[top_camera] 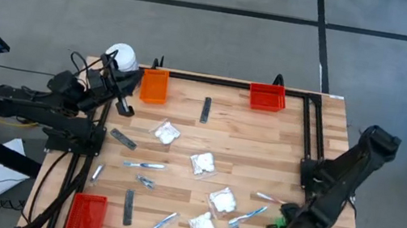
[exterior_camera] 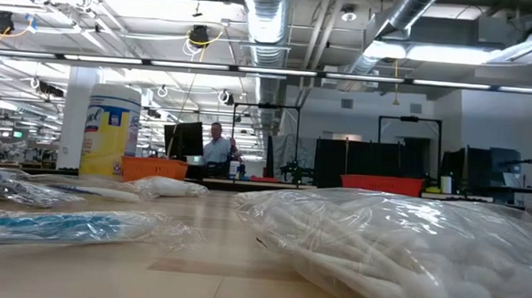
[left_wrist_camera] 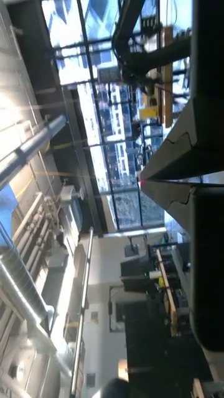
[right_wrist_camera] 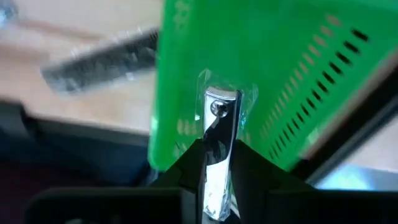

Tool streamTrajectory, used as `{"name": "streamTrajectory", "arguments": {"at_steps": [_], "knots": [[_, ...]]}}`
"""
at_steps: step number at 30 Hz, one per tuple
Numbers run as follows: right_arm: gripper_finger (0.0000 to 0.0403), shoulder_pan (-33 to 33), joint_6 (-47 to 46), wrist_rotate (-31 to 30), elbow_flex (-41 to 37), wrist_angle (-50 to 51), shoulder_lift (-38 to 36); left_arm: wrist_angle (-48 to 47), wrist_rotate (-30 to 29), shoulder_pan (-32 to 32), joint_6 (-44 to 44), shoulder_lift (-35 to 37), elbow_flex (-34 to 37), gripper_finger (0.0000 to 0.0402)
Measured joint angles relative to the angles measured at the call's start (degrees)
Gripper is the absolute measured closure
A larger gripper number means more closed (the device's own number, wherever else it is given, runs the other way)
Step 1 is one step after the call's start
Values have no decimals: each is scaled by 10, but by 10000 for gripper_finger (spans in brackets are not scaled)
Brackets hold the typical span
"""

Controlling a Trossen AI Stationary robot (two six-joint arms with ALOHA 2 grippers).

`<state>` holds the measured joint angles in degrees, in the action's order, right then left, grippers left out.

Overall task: Pick & Place Travel size toiletries
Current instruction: Put the nail cutter into the green bin

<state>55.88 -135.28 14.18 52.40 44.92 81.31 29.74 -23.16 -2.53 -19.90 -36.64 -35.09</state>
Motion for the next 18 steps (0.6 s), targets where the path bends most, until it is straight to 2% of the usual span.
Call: {"name": "streamTrajectory", "arguments": {"at_steps": [4, 9, 18], "knots": [[350, -13, 14, 8, 3, 7, 33, 3, 53, 0, 21, -7, 0, 394], [350, -15, 15, 39, 3, 13, 39, 4, 129, 0, 24, -10, 0, 394], [349, -16, 17, 49, 4, 38, 38, 13, 136, 0, 27, -23, 0, 394]]}}
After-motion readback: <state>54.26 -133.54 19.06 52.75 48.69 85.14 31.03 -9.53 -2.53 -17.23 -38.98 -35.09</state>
